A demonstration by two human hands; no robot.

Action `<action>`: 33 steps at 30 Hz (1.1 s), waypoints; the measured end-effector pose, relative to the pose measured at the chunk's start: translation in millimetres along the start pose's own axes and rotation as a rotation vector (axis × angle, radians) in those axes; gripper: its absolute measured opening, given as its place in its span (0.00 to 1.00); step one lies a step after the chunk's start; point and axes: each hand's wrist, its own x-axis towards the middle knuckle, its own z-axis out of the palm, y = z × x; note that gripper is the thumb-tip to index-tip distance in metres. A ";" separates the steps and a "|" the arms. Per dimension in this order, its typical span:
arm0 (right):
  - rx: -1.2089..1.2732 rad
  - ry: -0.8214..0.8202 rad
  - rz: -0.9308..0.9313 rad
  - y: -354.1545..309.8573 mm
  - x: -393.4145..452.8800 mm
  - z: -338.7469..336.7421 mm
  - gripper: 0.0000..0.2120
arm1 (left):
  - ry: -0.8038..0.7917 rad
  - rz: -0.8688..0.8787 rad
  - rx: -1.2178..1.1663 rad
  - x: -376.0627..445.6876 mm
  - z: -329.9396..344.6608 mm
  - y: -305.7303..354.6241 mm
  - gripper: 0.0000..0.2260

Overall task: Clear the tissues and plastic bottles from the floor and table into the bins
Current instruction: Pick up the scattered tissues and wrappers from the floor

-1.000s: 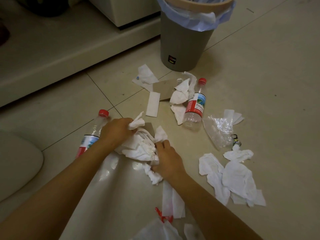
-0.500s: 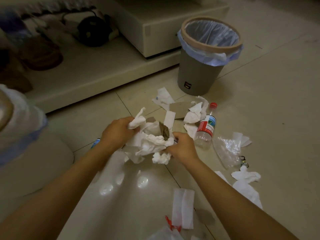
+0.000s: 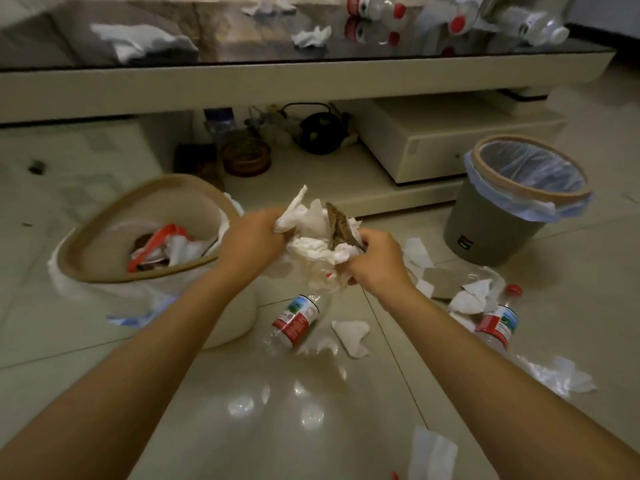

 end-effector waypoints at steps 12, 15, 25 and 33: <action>-0.147 -0.089 -0.287 -97.7 22.3 79.2 0.03 | 0.251 -0.139 -0.018 -16.6 -111.6 -57.0 0.10; -0.183 -0.099 -0.342 -121.4 26.4 113.2 0.07 | 0.321 -0.200 0.091 -17.6 -125.5 -81.2 0.10; -0.631 -0.610 -0.363 -115.2 30.2 156.7 0.24 | -0.155 -0.183 0.251 -12.8 -115.6 -122.0 0.27; -0.995 -0.795 -0.432 -109.6 25.2 157.4 0.22 | -0.528 -0.303 0.413 -11.9 -102.0 -132.1 0.25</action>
